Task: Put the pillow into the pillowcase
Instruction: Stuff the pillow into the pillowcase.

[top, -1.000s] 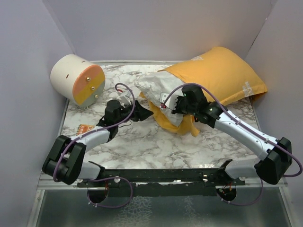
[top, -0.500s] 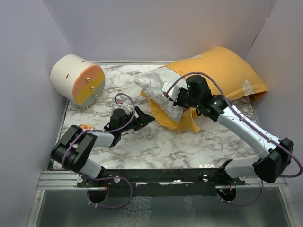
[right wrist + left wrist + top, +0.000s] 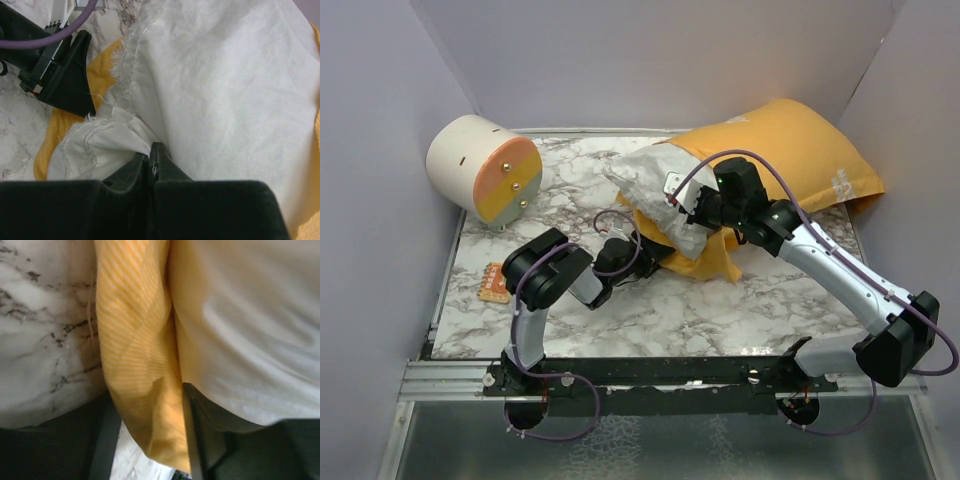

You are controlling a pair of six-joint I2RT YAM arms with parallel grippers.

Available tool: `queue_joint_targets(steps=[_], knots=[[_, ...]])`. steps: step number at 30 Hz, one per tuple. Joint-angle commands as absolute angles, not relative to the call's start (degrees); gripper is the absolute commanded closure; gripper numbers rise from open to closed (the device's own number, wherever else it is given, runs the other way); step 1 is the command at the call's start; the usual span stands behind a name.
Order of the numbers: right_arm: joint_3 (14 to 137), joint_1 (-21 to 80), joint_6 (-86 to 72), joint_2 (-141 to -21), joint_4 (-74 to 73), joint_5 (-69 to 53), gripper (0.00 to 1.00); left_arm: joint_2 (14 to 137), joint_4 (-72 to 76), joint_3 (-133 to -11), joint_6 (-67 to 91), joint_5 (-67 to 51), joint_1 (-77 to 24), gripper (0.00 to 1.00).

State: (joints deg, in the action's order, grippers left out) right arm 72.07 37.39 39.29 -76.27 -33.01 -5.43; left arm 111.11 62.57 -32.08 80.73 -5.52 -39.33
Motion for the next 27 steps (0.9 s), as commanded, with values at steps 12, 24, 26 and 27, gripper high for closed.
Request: queue_joint_targets(steps=[12,24,26,27], knots=[[70.19,28.59,39.34,-77.03,-29.63,-3.92,0.99,100.94,70.35,-21.99,74.99,3.29,-41.76,1.0],[66.94,23.08,48.15,-76.89,-41.67,-16.91,0.9,60.58,28.75,-21.58,54.44,6.02,-46.6,1.0],[72.68,23.07,52.16,-76.56,-52.56,-31.31,0.75,62.06,29.44,-23.4,52.81,1.99,-46.55,1.0],[75.81,23.15,53.9,-76.51,-57.09,-38.43,0.66,63.26,30.22,-24.55,52.15,0.02,-46.58,1.0]])
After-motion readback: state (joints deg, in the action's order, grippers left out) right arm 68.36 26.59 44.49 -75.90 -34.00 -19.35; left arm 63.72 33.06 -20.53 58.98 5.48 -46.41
